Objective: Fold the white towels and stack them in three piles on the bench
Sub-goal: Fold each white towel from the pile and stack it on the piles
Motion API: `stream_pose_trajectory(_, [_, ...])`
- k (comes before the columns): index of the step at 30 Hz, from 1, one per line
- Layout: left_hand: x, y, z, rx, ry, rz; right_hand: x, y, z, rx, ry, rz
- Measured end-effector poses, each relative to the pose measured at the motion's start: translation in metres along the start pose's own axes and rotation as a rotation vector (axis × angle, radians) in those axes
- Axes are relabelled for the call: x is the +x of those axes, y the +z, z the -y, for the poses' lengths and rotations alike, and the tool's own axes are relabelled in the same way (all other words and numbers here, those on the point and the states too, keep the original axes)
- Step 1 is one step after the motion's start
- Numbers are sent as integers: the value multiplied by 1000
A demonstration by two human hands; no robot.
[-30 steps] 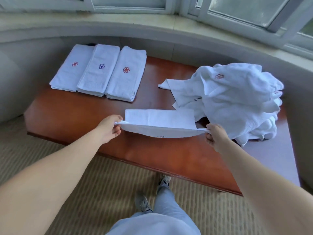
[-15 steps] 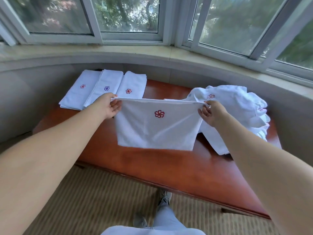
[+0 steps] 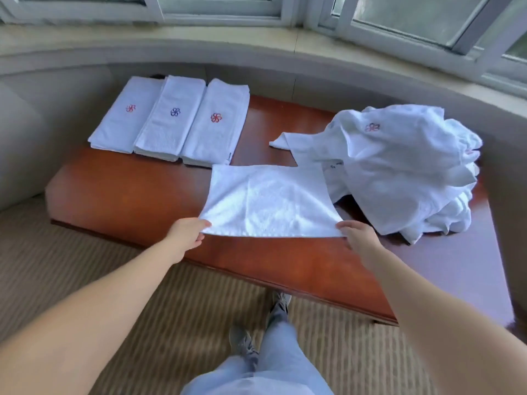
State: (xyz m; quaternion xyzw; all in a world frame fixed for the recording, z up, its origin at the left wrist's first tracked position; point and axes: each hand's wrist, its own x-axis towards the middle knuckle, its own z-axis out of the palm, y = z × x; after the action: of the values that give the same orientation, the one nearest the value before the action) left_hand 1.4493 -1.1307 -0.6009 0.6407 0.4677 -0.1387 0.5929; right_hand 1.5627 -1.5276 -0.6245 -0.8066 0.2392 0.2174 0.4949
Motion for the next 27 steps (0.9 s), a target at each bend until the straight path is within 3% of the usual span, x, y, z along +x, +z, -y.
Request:
stream_pose_trajectory(2, [10, 3, 39, 136, -64, 52, 3, 10, -43, -128, 96, 68])
stream_pose_trajectory(5, [15, -4, 75, 347, -159, 266, -7, 16, -68, -257, 247, 237])
stream_pose_trajectory(8, [20, -14, 86, 629, -68, 295, -11, 8, -65, -480, 209, 324])
stream_pose_trajectory(17, [59, -16, 22, 462, 235, 99, 41, 9, 7, -426, -159, 151])
stream_pose_trajectory(27, [132, 17, -47, 430, 286, -56, 128, 46, 55, -175, -129, 91])
